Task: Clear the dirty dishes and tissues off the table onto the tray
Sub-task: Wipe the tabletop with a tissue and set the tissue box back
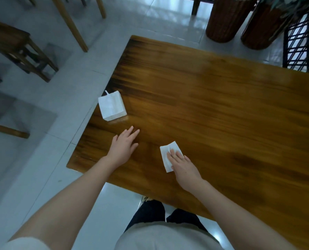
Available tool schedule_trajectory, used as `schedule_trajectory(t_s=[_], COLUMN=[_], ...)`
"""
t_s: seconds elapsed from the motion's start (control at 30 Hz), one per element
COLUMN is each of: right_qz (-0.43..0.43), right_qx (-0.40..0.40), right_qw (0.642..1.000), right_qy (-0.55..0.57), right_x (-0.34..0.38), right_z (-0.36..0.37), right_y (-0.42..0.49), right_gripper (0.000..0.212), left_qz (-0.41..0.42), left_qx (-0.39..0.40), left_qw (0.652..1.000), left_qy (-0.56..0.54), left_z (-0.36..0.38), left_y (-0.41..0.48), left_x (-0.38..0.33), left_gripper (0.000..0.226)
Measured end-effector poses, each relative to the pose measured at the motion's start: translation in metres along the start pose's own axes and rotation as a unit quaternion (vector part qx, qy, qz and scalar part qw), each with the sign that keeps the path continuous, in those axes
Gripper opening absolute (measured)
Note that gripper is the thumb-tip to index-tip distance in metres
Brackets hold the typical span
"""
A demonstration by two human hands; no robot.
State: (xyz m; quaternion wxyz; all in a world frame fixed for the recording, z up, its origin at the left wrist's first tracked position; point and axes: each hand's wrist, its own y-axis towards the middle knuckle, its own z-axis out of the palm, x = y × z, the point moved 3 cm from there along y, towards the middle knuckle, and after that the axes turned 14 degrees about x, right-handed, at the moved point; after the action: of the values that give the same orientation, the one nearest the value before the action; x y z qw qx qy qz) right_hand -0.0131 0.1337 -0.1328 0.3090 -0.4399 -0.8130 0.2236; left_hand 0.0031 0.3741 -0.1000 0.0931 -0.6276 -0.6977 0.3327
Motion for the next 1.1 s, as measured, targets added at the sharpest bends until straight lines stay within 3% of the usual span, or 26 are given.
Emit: schedule_trajectory(t_s=[0.33,0.53,0.7,0.9,1.1], right_qz=[-0.044,-0.070,0.040,0.200,0.236], right_qx=[0.030,0.056,0.017,0.002,-0.021], right_qw=[0.998,0.994,0.999,0.979,0.967], right_qy=[-0.022,-0.062,0.000,0.046,0.098], right_x=[0.071,0.094,0.051,-0.041,-0.054], right_z=[-0.005,-0.026,-0.044,-0.051,-0.029], right_y=[0.038,0.068,0.061,0.014,-0.002], right_gripper=[0.076,0.074,0.070,0.064,0.067], left_qz=[-0.035,-0.027,-0.005,0.032,0.074], left_qx=[-0.015,-0.005,-0.002,0.015,0.044], left_qw=[0.997,0.997,0.999,0.999,0.996], left_qy=[-0.061,-0.066,-0.050,-0.014,0.023], left_z=[-0.008,-0.009,-0.015,-0.016,-0.017], left_y=[-0.028,-0.024,-0.013,0.000,0.010], left_x=[0.069,0.076,0.062,0.026,-0.014], left_gripper=[0.059,0.060,0.059,0.060,0.059])
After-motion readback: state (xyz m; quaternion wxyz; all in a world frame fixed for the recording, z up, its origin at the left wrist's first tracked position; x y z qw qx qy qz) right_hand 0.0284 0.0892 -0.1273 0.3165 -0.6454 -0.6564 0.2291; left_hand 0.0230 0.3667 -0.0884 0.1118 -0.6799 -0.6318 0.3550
